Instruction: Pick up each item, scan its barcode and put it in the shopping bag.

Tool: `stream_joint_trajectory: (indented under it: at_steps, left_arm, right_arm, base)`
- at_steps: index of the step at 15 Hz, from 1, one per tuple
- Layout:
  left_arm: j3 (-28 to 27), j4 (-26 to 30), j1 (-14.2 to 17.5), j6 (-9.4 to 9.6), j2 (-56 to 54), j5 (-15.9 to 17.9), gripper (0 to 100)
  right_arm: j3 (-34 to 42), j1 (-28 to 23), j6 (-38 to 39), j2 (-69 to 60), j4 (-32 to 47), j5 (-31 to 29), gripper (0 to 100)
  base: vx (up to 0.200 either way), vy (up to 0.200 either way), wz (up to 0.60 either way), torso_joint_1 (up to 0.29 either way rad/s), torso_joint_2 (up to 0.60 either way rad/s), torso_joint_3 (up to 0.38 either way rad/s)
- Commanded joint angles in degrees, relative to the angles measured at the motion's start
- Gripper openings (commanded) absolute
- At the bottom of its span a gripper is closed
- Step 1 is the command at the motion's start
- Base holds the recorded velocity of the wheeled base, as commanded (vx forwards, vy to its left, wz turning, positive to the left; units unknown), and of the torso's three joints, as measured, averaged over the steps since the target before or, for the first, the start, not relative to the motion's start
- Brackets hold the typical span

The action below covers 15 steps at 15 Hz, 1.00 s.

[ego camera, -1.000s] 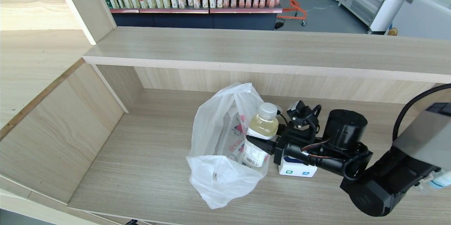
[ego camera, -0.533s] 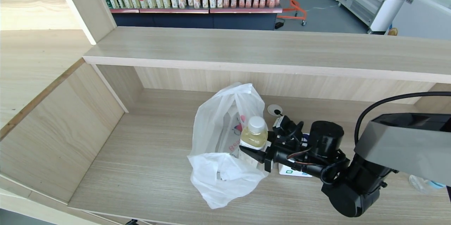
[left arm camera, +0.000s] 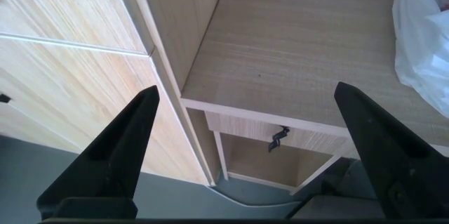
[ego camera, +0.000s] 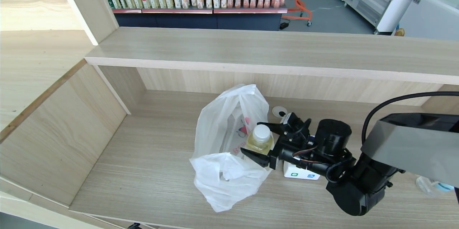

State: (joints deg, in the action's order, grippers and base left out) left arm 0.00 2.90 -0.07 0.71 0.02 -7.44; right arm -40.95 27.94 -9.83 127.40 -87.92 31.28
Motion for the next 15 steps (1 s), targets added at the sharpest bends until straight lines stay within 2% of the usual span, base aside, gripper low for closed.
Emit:
stream_joint_trajectory:
  at_steps: [1,3,4,5,8,12,15]
  left_arm:
    - [0.0,0.0,0.0,0.0,0.0,0.0,100]
    - [0.0,0.0,0.0,0.0,0.0,0.0,100]
    - [0.0,0.0,0.0,0.0,0.0,0.0,100]
    - [0.0,0.0,0.0,0.0,0.0,0.0,100]
    - [0.0,0.0,0.0,0.0,0.0,0.0,100]
    - [0.0,0.0,0.0,0.0,0.0,0.0,100]
    - [0.0,0.0,0.0,0.0,0.0,0.0,100]
  right_arm:
    - [0.8,0.3,6.3,-9.8,3.1,-0.2,100]
    - [4.5,-1.0,11.5,-22.1,11.9,-0.3,100]
    - [6.8,-2.8,12.6,-27.5,16.8,-0.2,100]
    - [9.5,-5.0,14.4,-36.6,25.8,-0.1,100]
    - [11.2,-11.3,20.6,-48.7,37.7,-0.6,100]
    - [15.4,-16.3,20.8,-57.8,43.3,-0.2,100]
    - [18.1,-16.3,20.8,-60.5,44.9,-0.3,100]
  base:
    - [0.0,0.0,0.0,0.0,0.0,0.0]
    - [0.0,0.0,0.0,0.0,0.0,0.0]
    - [0.0,0.0,0.0,0.0,0.0,0.0]
    - [0.0,0.0,0.0,0.0,0.0,0.0]
    - [0.0,0.0,0.0,0.0,0.0,0.0]
    - [0.0,0.0,0.0,0.0,0.0,0.0]
    - [0.0,0.0,0.0,0.0,0.0,0.0]
